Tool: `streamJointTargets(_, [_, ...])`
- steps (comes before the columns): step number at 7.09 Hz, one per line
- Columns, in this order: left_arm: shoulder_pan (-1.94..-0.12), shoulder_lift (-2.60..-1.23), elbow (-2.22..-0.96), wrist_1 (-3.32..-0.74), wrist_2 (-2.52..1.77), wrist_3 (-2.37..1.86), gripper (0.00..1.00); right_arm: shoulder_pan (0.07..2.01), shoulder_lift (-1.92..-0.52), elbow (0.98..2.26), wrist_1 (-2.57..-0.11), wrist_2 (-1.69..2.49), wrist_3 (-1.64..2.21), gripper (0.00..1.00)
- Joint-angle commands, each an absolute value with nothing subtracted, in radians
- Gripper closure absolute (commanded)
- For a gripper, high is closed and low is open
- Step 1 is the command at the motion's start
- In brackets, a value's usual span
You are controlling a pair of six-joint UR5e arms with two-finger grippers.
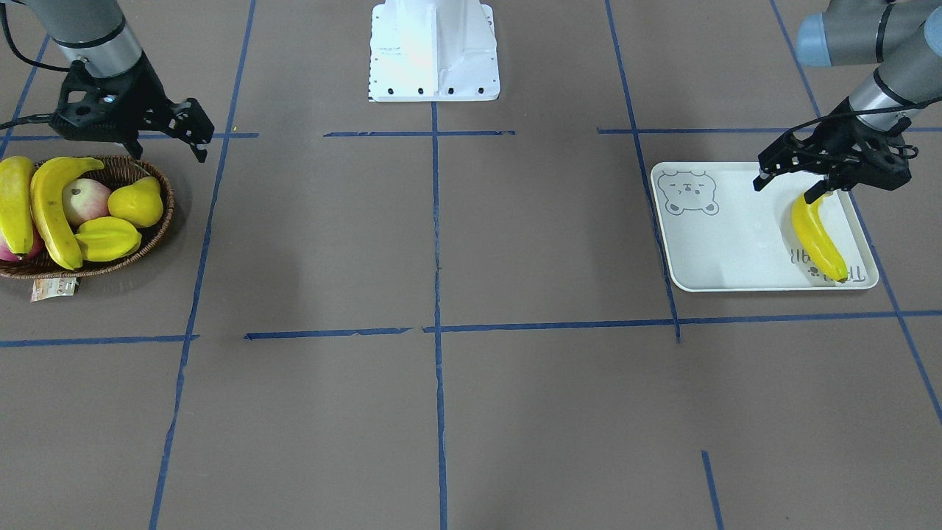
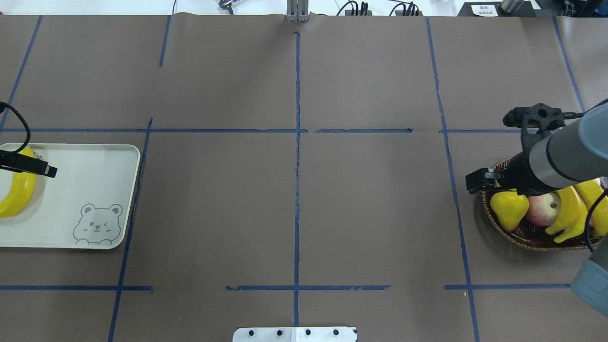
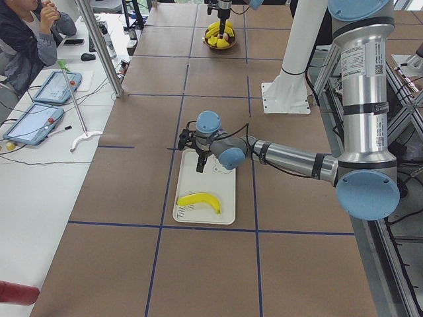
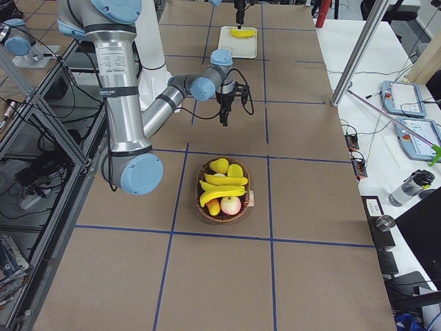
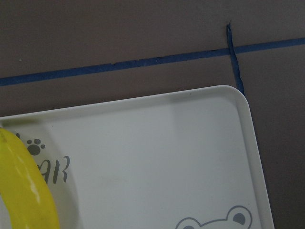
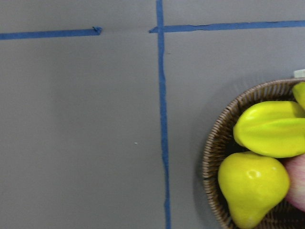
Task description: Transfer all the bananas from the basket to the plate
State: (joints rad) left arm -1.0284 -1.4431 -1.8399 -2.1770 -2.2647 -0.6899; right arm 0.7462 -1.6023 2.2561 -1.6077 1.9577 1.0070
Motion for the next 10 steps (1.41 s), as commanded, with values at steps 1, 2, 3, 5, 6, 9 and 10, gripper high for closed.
streamJointTargets(1, [-1.026,-1.453,-1.830,-2.177,-2.264,-0.690,0.00,0.805,-1.707,2.278,-1.605,1.959,0.861,0.00])
streamJointTargets(2, [-1.025,-1.454,-1.830,-2.177,-2.264,-0.690,0.00,0.830,-1.782,2.275,-1.523,1.968,0.832,0.00])
streamJointTargets(3, [-1.025,-1.454,-1.830,-2.177,-2.264,-0.690,0.00,0.856,-1.880,2.251,-1.355,1.998,0.830,0.00])
streamJointTargets(5, [-1.025,-1.456,-1.830,-2.177,-2.264,-0.690,0.00,0.880,-1.972,2.105,-0.996,2.051,0.906,0.00])
streamJointTargets(6, [-1.025,-1.456,-1.830,-2.178,-2.266,-0.690,0.00,0.879,-1.973,2.021,-0.819,2.055,1.040,0.00])
streamJointTargets(9, [-1.025,-1.462,-1.832,-2.178,-2.266,-0.692,0.00,0.879,-2.022,1.982,-0.781,2.043,1.075,0.00])
streamJointTargets(10, [-1.025,-1.465,-1.830,-2.177,-2.266,-0.692,0.00,0.876,-2.017,1.948,-0.781,2.039,1.075,0.00])
